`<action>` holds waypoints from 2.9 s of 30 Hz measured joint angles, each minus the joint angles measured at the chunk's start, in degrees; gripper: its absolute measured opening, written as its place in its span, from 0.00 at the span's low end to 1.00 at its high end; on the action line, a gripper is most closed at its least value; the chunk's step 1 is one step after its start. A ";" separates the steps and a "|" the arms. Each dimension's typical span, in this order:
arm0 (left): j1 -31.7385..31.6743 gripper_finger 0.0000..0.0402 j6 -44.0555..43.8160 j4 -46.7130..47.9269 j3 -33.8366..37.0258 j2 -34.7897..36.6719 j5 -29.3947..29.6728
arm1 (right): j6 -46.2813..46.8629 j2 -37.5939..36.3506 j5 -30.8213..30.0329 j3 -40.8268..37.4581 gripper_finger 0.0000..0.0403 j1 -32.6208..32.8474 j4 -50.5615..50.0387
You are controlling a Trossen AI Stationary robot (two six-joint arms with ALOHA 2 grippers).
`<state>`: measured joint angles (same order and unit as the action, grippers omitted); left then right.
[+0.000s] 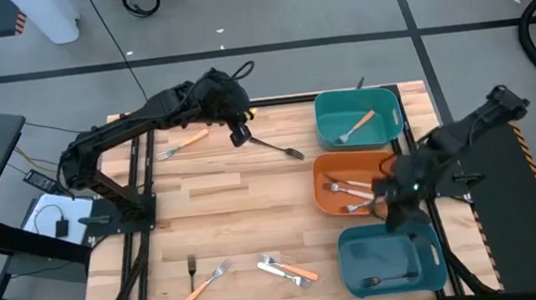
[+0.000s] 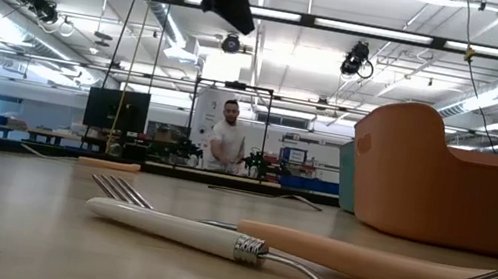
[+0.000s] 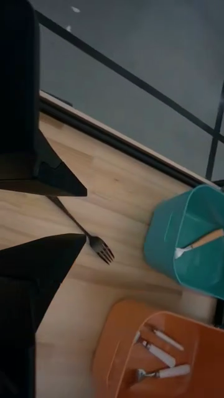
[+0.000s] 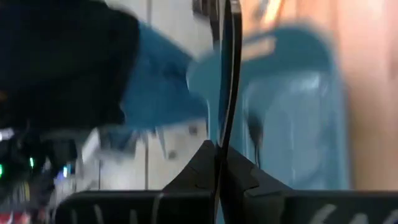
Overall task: Sort silverware by color (type)
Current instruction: Put the black fork into the blue bin, then put the orange fork into the green bin
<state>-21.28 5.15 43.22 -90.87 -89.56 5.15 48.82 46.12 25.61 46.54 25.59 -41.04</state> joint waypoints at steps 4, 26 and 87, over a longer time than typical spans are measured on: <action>-1.03 0.29 0.00 -0.07 0.00 0.00 0.00 | 1.85 6.42 2.01 0.00 0.02 5.54 -1.42; -0.42 0.29 -0.09 0.97 0.00 -0.07 0.02 | 6.71 24.79 -6.79 0.00 0.24 10.03 -1.03; 44.45 0.30 -58.23 22.04 35.72 5.49 -12.32 | -0.18 18.97 -15.90 0.00 0.27 -14.54 4.74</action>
<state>23.17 -53.08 65.26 -55.15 -84.07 -7.17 48.64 65.10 9.71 46.54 11.05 -36.29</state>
